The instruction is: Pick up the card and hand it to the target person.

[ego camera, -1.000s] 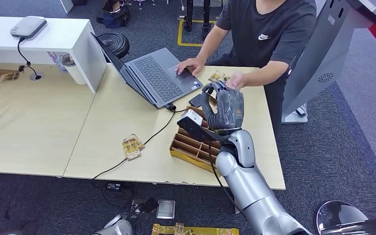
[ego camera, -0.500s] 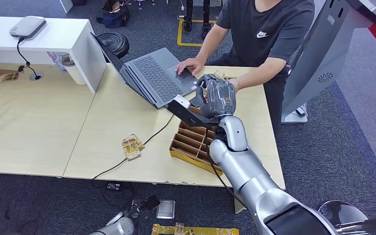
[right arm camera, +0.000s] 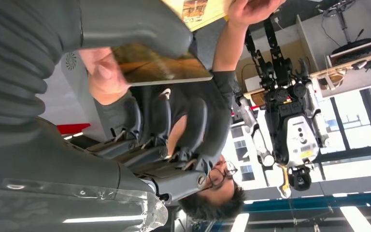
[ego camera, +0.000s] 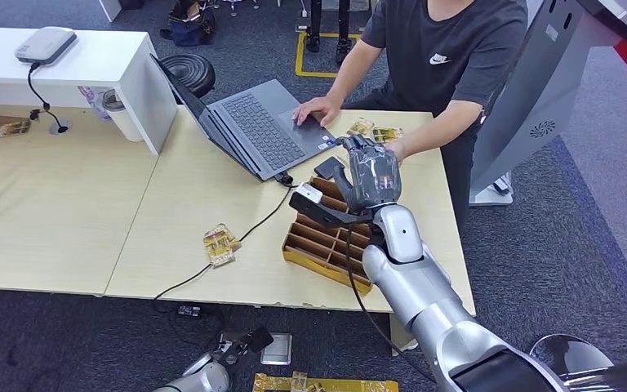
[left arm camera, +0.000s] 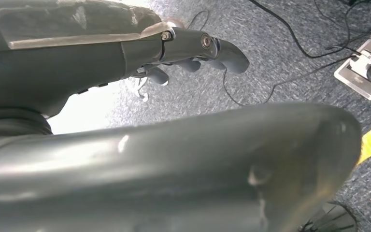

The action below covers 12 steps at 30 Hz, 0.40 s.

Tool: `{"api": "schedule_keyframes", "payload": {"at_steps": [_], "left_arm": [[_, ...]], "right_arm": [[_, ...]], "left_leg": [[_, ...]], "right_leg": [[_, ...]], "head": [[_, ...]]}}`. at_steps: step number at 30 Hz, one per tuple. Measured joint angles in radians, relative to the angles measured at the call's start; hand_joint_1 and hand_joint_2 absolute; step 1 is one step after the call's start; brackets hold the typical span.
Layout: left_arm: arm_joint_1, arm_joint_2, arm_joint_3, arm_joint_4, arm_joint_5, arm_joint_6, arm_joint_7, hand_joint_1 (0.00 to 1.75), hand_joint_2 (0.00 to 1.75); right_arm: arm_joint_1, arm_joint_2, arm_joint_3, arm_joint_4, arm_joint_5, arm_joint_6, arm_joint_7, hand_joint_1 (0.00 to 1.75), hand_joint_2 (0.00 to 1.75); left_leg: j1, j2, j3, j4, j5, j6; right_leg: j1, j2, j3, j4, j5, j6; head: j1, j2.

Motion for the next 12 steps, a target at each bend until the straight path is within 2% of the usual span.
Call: {"api": "schedule_keyframes", "payload": {"at_steps": [5,8,12], "left_arm": [[0.000,-0.005,-0.001,0.000,-0.015,0.013,-0.012,0.00,0.00],[0.001,-0.037,-0.015,-0.007,-0.077,0.080,-0.027,0.00,0.00],[0.008,-0.075,-0.032,-0.024,-0.074,0.121,0.003,0.00,0.00]], "right_arm": [[0.026,-0.003,-0.056,-0.034,0.033,-0.001,-0.038,0.00,1.75],[0.050,-0.002,-0.092,-0.064,0.051,-0.001,-0.048,0.00,1.75],[0.089,0.013,-0.135,-0.103,0.041,-0.001,-0.120,0.00,1.75]], "left_leg": [[0.000,0.000,0.000,0.000,0.000,0.000],[0.000,0.000,0.000,0.000,0.000,0.000],[-0.001,0.000,-0.001,0.000,0.000,0.000]], "right_leg": [[0.000,0.000,0.000,0.000,0.000,0.000],[0.000,-0.001,0.001,0.000,0.000,0.000],[-0.001,0.000,0.001,0.000,0.000,0.000]], "head": [[0.000,0.000],[-0.001,0.000],[0.004,0.000]]}}
